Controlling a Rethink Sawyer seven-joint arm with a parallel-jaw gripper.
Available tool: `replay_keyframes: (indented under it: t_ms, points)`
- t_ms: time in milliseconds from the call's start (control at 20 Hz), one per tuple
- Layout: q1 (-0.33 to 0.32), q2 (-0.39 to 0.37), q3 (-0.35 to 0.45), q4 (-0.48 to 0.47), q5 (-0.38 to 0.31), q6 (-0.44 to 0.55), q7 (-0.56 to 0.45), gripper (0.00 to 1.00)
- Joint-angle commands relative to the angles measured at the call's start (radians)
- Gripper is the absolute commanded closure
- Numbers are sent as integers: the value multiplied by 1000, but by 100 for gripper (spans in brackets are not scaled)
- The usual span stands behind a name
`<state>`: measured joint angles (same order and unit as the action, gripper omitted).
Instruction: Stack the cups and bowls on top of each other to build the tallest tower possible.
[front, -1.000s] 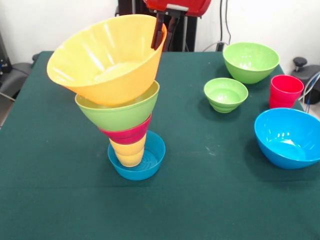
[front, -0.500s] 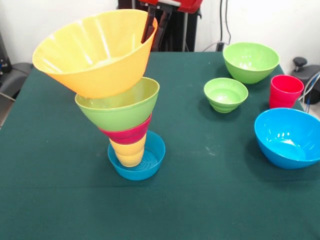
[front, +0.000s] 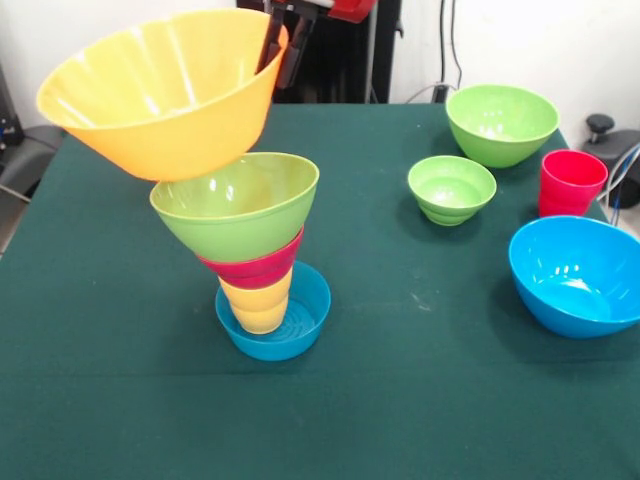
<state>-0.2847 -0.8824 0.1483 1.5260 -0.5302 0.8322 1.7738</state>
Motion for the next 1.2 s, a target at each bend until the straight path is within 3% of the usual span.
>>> replay_keyframes:
  t_ms: [50,650,1200]
  points:
    - [12,22,-14,87,-29,-70,77,100]
    - [55,23,-60,143,-24,-161,141,100]
    - [137,38,-123,136,16,-154,194,100]
